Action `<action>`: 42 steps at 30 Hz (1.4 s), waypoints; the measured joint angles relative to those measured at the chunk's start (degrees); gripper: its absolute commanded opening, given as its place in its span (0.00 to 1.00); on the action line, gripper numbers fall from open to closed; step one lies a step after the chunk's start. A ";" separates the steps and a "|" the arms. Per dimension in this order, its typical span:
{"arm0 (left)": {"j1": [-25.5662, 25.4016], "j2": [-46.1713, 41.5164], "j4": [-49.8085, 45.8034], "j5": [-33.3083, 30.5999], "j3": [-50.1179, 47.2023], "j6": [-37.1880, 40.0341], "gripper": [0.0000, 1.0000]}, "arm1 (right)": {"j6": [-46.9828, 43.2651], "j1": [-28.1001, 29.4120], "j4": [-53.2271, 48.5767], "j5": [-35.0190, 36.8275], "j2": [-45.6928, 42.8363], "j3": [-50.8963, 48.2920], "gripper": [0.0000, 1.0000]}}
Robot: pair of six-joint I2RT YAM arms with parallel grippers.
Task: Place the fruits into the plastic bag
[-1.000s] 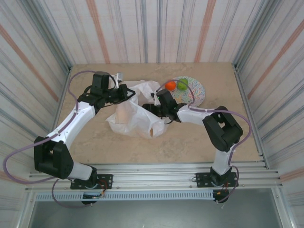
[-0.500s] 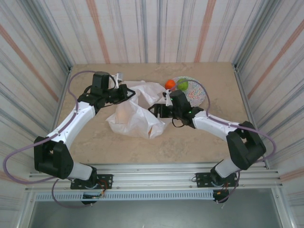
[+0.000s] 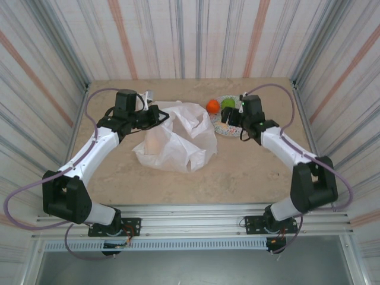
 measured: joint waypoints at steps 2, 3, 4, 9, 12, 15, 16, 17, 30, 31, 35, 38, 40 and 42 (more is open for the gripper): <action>0.00 0.00 0.00 0.00 0.00 0.00 0.00 | -0.17 -1.90 -0.20 0.85 4.55 3.34 0.98; 0.00 0.00 -0.02 0.02 0.00 -0.02 0.00 | -0.15 -2.64 -0.52 1.09 6.75 4.98 0.97; 0.00 0.00 -0.02 0.02 0.00 0.00 0.00 | -0.15 -3.21 -0.90 1.22 8.94 6.69 0.97; 0.00 0.00 -0.02 0.02 0.00 -0.02 0.00 | 0.07 -3.96 -2.91 1.27 19.87 16.22 0.97; 0.00 0.00 -0.04 0.02 0.00 -0.02 0.00 | 0.35 -3.96 -4.22 1.03 24.90 21.29 0.96; 0.00 0.00 -0.04 0.02 0.00 -0.02 0.00 | 0.66 -4.09 -5.97 1.01 29.62 26.84 0.95; 0.00 0.00 -0.04 0.02 0.00 -0.02 0.00 | 0.85 -4.15 -6.62 1.07 30.99 28.48 0.95; 0.00 0.00 -0.04 0.04 0.00 -0.02 0.00 | 1.07 -4.24 -7.50 1.16 32.30 30.14 0.95; 0.00 0.11 -0.04 0.17 0.02 -0.02 0.00 | 1.09 -4.61 -15.58 0.22 42.62 42.80 0.79; 0.00 0.11 -0.04 0.20 0.02 -0.02 0.00 | 1.07 -4.61 -15.91 -0.15 43.21 43.21 0.77; 0.00 0.13 -0.07 0.20 0.02 -0.02 0.00 | 0.92 -4.68 -16.55 -0.94 43.76 43.41 0.69; 0.00 0.13 -0.11 0.22 0.02 -0.02 0.00 | 0.72 -5.03 -16.55 -1.64 43.74 43.39 0.67; 0.00 0.17 -0.11 0.22 0.02 -0.02 0.00 | 0.28 -5.40 -16.06 -1.84 43.21 42.49 0.68; 0.00 0.24 -0.11 0.22 0.02 -0.02 0.00 | 0.02 -6.01 -15.61 -1.92 40.98 39.28 0.68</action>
